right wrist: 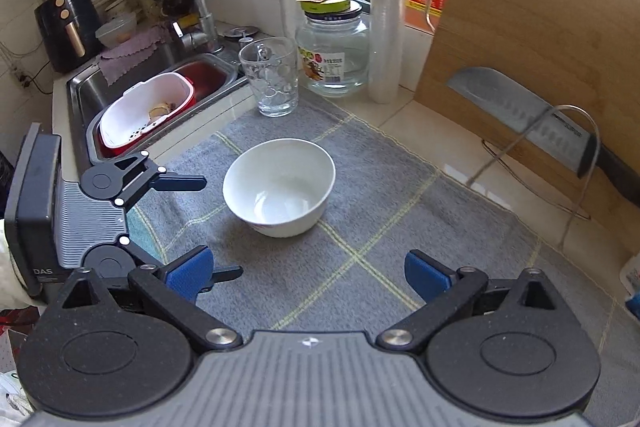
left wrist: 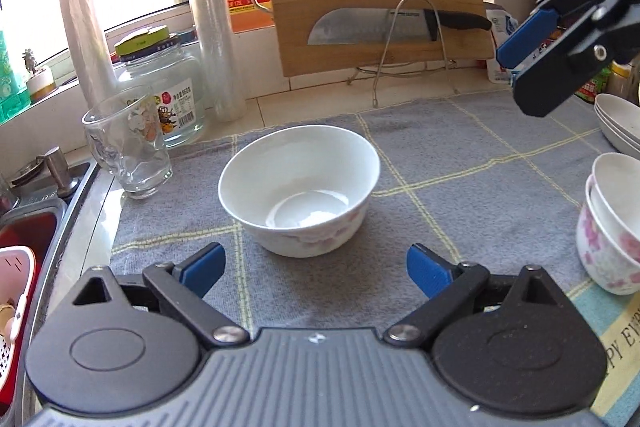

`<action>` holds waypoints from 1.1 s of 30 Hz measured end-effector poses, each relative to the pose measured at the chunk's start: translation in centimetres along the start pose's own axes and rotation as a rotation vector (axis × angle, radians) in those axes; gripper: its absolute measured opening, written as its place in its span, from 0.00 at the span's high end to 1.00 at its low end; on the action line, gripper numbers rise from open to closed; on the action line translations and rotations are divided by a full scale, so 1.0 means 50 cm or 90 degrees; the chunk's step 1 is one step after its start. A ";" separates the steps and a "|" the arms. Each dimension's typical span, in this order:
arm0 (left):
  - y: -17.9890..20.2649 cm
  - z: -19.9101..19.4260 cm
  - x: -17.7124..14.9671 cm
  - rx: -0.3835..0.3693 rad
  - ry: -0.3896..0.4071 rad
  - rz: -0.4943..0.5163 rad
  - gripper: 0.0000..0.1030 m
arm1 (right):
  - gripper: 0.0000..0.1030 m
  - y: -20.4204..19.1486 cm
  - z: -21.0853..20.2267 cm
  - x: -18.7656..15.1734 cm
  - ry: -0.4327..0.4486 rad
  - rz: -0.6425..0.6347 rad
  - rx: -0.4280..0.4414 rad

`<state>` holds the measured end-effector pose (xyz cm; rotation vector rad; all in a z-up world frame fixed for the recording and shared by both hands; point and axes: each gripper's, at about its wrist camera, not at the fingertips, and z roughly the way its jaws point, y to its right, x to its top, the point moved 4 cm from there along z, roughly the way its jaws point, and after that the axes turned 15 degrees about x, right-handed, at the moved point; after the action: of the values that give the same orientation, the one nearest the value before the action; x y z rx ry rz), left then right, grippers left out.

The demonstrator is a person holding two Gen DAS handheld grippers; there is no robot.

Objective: Organize plates and bowls
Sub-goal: 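Move the open right gripper to the separate pink-flowered white bowl, then grasp the rim of the pink-flowered white bowl with the right gripper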

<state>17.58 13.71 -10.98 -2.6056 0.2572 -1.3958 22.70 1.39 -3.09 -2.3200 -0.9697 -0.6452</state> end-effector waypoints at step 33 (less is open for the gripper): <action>-0.018 0.082 0.020 -0.074 0.017 -0.059 0.13 | 0.27 0.098 0.243 0.126 -0.097 0.026 0.087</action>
<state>21.63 14.64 -12.22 -2.7267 0.2314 -1.4896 32.97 9.26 -9.68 -2.2863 -0.9989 -0.3775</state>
